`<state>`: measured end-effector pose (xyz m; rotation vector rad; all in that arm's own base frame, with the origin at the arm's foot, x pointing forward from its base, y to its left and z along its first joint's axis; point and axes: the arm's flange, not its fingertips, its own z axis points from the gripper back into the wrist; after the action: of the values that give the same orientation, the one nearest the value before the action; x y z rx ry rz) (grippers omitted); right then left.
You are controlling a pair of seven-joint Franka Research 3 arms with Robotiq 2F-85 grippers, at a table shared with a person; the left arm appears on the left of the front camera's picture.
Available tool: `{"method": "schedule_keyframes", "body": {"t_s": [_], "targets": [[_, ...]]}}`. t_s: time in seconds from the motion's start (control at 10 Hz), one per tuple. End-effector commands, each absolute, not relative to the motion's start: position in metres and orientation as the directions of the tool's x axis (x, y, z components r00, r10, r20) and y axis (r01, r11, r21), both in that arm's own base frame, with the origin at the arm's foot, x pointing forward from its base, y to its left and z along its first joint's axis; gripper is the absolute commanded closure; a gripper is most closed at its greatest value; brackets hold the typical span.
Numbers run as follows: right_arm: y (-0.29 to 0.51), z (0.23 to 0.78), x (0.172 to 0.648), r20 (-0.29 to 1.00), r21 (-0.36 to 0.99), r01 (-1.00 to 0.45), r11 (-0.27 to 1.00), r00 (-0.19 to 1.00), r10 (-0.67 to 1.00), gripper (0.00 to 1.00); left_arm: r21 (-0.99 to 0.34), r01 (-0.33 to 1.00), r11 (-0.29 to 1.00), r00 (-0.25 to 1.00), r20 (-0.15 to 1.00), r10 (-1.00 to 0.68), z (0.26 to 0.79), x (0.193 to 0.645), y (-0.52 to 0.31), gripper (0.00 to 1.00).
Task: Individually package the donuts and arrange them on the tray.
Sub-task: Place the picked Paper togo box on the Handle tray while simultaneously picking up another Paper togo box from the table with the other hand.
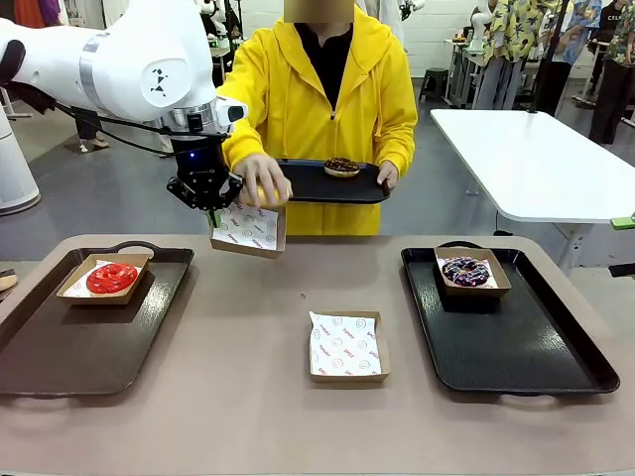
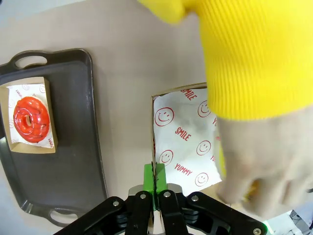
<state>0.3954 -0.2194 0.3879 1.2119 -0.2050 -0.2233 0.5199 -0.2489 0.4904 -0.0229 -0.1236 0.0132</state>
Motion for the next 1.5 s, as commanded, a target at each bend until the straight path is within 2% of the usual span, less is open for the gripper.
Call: {"method": "schedule_keyframes", "body": {"t_s": [0.0, 1.4], "targets": [[-0.2167, 0.3875, 0.3929, 0.036, 0.943, 0.059, 0.329, 0.961, -0.276, 0.0, -0.031, -0.018, 0.999, 0.992, 0.123, 0.022, 0.4908, 0.5198, -0.2479, 0.99], [-0.2167, 0.3875, 0.3929, 0.036, 0.943, 0.059, 0.329, 0.961, -0.276, 0.0, -0.031, -0.018, 0.999, 0.992, 0.123, 0.022, 0.4908, 0.5198, -0.2479, 0.99]]}}
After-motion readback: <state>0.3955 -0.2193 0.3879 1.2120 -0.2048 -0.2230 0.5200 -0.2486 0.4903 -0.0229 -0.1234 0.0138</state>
